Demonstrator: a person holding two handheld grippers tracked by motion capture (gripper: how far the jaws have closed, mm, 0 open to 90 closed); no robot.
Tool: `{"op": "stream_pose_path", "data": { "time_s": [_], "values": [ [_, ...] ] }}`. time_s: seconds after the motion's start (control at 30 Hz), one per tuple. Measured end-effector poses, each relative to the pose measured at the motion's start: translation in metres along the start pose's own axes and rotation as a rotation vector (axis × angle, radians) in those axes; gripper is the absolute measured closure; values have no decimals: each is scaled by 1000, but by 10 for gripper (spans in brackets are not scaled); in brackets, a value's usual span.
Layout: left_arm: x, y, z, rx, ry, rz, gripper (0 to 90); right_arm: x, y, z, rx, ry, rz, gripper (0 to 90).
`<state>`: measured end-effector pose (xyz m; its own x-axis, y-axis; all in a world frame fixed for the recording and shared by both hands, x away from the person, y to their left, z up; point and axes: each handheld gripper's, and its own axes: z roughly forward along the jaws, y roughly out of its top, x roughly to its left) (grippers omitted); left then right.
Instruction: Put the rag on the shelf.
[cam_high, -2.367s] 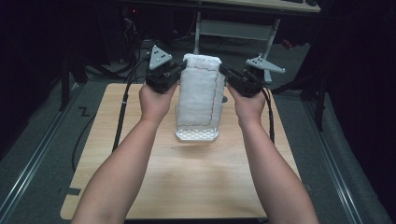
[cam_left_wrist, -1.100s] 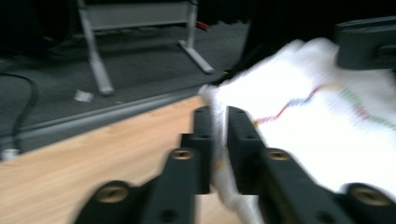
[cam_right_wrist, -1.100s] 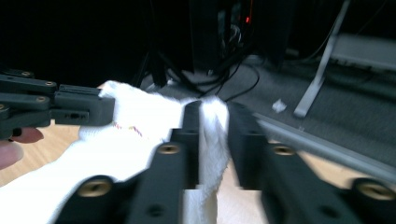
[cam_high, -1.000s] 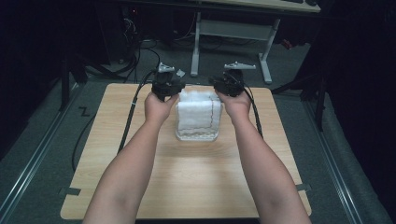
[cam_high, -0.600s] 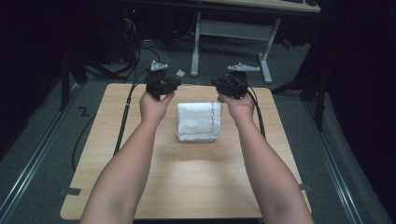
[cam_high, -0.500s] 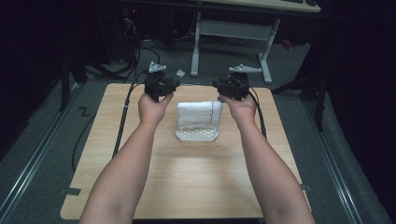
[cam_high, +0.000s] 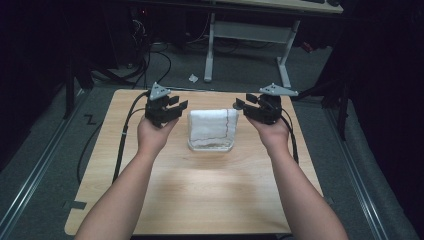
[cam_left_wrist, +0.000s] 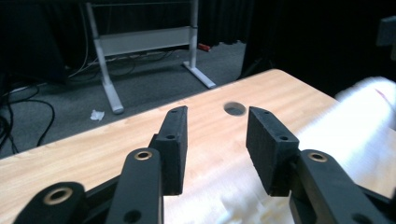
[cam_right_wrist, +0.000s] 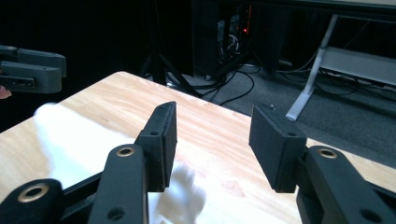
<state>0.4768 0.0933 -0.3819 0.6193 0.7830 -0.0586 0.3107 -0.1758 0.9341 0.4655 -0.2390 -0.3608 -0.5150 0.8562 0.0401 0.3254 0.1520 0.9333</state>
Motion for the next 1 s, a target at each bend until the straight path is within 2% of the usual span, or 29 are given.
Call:
{"op": "stream_pose_path", "data": {
  "time_s": [0.07,0.1,0.13,0.17,0.2,0.23,0.27,0.37,0.4,0.43,0.5,0.53,0.57,0.6,0.63,0.67,0.7,0.73,0.77,0.8,0.83,0.87,0.93,1.0],
  "values": [
    [-2,-5,-6,-9,-5,0,581,2,-4,-5,-3,4,-3,508],
    [-6,-17,-17,-24,-28,-27,578,6,-14,-14,-1,-3,-9,498],
    [-6,-17,-17,-24,-28,-27,576,6,-14,-14,-1,-3,-9,498],
    [-11,-33,-29,-27,-43,-40,573,10,-27,-23,-2,3,-5,485],
    [-11,-33,-29,-27,-43,-40,572,10,-27,-23,-2,3,-5,485],
    [-13,-42,-35,-28,-54,-42,567,14,-43,-32,17,0,-14,470],
    [-18,-62,-45,-6,-63,-30,566,17,-52,-36,22,-9,-32,465],
    [-22,-95,-60,37,-63,-31,560,25,-82,-49,48,-19,-46,455],
    [-22,-95,-60,37,-63,-31,558,27,-93,-53,63,-18,-42,452],
    [-24,-115,-69,68,-65,-47,556,29,-103,-56,80,-17,-41,448],
    [-27,-136,-76,97,-91,-89,551,35,-122,-60,127,-33,-60,433],
    [-30,-145,-78,119,-92,-86,545,37,-132,-62,138,-38,-62,433],
    [-30,-145,-78,119,-92,-86,544,39,-142,-64,145,-38,-54,430],
    [-33,-155,-81,140,-93,-79,544,39,-142,-64,145,-38,-54,430],
    [-38,-175,-84,166,-103,-85,542,44,-162,-67,163,-39,-38,426],
    [-40,-182,-85,187,-116,-105,552,47,-173,-69,162,-48,-34,427],
    [-41,-184,-84,213,-122,-124,572,50,-185,-72,150,-54,-31,439],
    [-43,-183,-83,218,-125,-119,568,53,-196,-73,163,-51,-33,460],
    [-46,-181,-82,209,-124,-92,553,55,-199,-72,203,-32,-31,426],
    [-46,-181,-82,209,-124,-92,544,56,-198,-71,221,-18,-49,422],
    [-49,-179,-79,208,-107,-61,541,57,-198,-72,209,-30,-73,430],
    [-48,-180,-78,206,-110,-67,539,57,-198,-71,205,-34,-76,429],
    [-47,-180,-77,200,-116,-76,534,55,-200,-68,212,-22,-34,431],
    [-47,-181,-77,196,-112,-70,507,54,-200,-67,209,-19,-31,430]
  ]
}}
